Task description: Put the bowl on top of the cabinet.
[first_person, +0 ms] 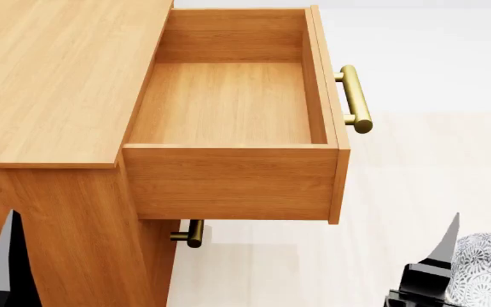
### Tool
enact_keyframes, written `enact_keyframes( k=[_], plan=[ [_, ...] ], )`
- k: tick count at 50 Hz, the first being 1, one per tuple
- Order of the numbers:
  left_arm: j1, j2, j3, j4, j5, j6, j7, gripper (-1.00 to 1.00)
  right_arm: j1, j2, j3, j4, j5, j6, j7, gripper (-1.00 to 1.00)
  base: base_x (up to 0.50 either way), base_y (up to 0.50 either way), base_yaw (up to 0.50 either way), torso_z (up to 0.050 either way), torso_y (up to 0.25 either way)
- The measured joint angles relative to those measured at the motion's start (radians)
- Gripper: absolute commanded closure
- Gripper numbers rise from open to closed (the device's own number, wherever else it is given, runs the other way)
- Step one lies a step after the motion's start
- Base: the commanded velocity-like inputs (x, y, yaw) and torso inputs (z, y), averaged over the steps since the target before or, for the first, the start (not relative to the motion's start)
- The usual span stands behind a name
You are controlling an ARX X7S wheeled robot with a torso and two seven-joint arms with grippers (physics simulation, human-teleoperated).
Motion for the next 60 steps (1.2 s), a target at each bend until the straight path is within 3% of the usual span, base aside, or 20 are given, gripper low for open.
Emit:
enact_keyframes(
  k=[11,24,44,60],
  plan=[
    [-0.004,-0.008,-0.007,0.008,-0.021,-0.013,-0.015,-1.0,0.167,0.022,0.292,0.094,0.21,0.347,0.037,-1.0,0.0,0.0,0.0,0.0,0.0],
    [-0.008,-0.023,-0.025,0.025,-0.048,-0.018,-0.032,-1.0,0.256,0.15,0.46,0.325,0.573,0.471,0.273,-1.0,0.0,0.0,0.0,0.0,0.0],
    [-0.014,-0.041,-0.019,0.038,-0.058,-0.021,-0.054,-1.0,0.428,0.325,0.421,0.674,0.75,0.511,0.455,-1.0,0.0,0.0,0.0,0.0,0.0],
    [-0.022,-0.045,0.022,0.037,-0.031,-0.022,-0.065,-1.0,0.546,0.422,0.229,0.911,0.725,0.448,0.454,-1.0,0.0,0.0,0.0,0.0,0.0]
  ],
)
